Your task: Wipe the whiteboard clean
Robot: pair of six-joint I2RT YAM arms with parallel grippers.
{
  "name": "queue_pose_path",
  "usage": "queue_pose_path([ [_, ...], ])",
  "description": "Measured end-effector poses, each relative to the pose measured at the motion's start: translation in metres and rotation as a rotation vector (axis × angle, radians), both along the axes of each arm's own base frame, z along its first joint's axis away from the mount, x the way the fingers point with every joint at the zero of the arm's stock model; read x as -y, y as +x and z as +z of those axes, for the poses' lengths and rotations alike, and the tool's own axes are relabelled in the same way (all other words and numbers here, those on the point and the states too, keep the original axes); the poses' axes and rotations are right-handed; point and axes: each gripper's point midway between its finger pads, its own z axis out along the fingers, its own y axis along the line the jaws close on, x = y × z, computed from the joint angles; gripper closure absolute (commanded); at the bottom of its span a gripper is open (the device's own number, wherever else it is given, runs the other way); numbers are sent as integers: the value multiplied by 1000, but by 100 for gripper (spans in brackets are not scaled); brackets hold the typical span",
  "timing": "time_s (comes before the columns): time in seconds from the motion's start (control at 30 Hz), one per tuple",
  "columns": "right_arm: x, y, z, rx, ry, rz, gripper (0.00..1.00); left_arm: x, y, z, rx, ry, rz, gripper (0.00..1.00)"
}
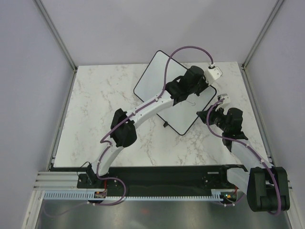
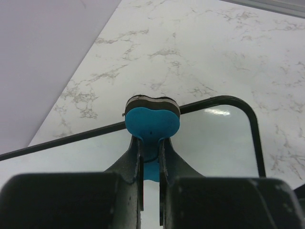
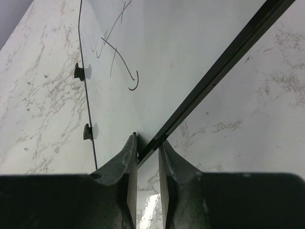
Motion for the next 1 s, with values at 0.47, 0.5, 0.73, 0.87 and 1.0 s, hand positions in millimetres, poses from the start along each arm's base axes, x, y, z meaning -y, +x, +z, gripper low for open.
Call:
queue_pose_path([
  [0.47, 1, 1, 0, 0, -3, -10, 100, -11, 23, 1, 31, -7, 49, 98],
  [0.5, 1, 1, -1, -1, -3, -10, 100, -11, 23, 1, 29, -7, 45, 98],
  [0.73, 3, 0, -4, -15, -5, -17, 100, 1, 5, -10, 0, -2, -20, 98],
  [0.87, 4, -1, -8, -26, -7, -27, 100, 9, -9, -20, -23, 10, -64, 98],
  [1.0, 4, -2, -9, -31, -3, -29, 100, 11, -12, -22, -26, 14, -69, 98],
])
